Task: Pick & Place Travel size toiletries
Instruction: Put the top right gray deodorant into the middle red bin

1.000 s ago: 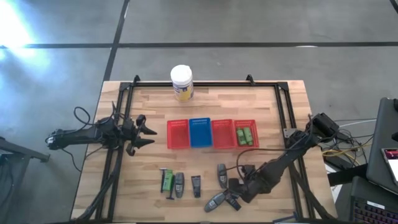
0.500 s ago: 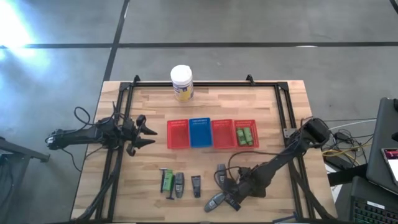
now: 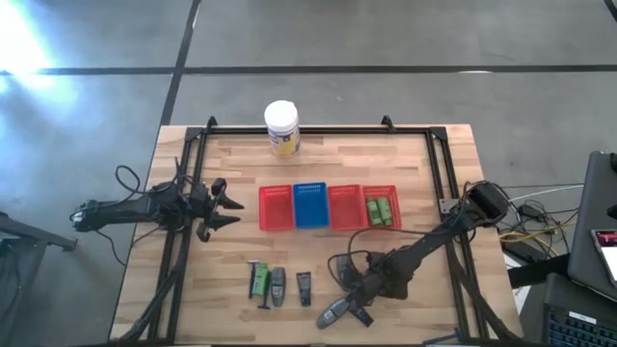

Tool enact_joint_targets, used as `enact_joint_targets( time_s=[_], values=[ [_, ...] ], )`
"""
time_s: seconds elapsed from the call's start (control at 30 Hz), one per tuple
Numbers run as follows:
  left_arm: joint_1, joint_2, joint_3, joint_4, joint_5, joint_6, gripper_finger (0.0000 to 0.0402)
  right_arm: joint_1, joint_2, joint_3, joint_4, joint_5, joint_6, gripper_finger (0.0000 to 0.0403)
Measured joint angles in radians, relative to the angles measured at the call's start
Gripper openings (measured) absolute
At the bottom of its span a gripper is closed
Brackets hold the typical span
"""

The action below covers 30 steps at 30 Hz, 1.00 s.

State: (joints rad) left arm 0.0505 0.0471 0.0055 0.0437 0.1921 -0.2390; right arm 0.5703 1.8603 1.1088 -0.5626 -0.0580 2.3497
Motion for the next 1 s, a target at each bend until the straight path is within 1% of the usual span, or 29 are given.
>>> enact_joint_targets(
  time_s=[0.2,0.3,0.37,0.5,0.6,0.7,0.77,0.87,0.93,1.0],
  values=[
    [0.000,0.000,0.000,0.000,0.000,0.000,0.0181,-0.013,0.000,-0.001,0.005,-0.025,-0.037,0.0225],
    [0.000,0.000,0.000,-0.001,0.000,0.000,0.0182,-0.013,0.001,0.012,0.002,-0.041,-0.089,0.0206],
    [0.000,0.000,0.000,-0.001,0.000,0.000,0.0181,-0.013,0.001,0.023,-0.008,-0.041,-0.108,0.0205],
    [0.000,0.000,0.000,-0.001,0.000,0.000,0.0182,-0.015,-0.005,0.061,-0.105,-0.019,-0.158,0.0205],
    [0.000,0.000,0.000,-0.001,0.000,0.000,0.0181,-0.030,-0.035,0.103,-0.199,-0.008,-0.216,0.0205],
    [0.000,0.000,0.000,0.000,0.000,0.000,0.0182,-0.056,-0.082,0.145,-0.300,0.046,-0.275,0.0205],
    [0.000,0.000,0.000,0.000,0.000,0.000,0.0181,-0.086,-0.124,0.169,-0.354,0.115,-0.318,0.0205],
    [0.000,0.000,0.000,0.000,0.000,0.000,0.0182,-0.163,-0.186,0.183,-0.368,0.221,-0.399,0.0205],
    [0.000,0.000,0.000,0.000,0.000,0.000,0.0181,-0.235,-0.206,0.181,-0.358,0.245,-0.495,0.0205],
    [0.000,0.001,0.000,0.000,0.000,0.000,0.0181,-0.315,-0.210,0.171,-0.328,0.238,-0.621,0.0205]
  ],
)
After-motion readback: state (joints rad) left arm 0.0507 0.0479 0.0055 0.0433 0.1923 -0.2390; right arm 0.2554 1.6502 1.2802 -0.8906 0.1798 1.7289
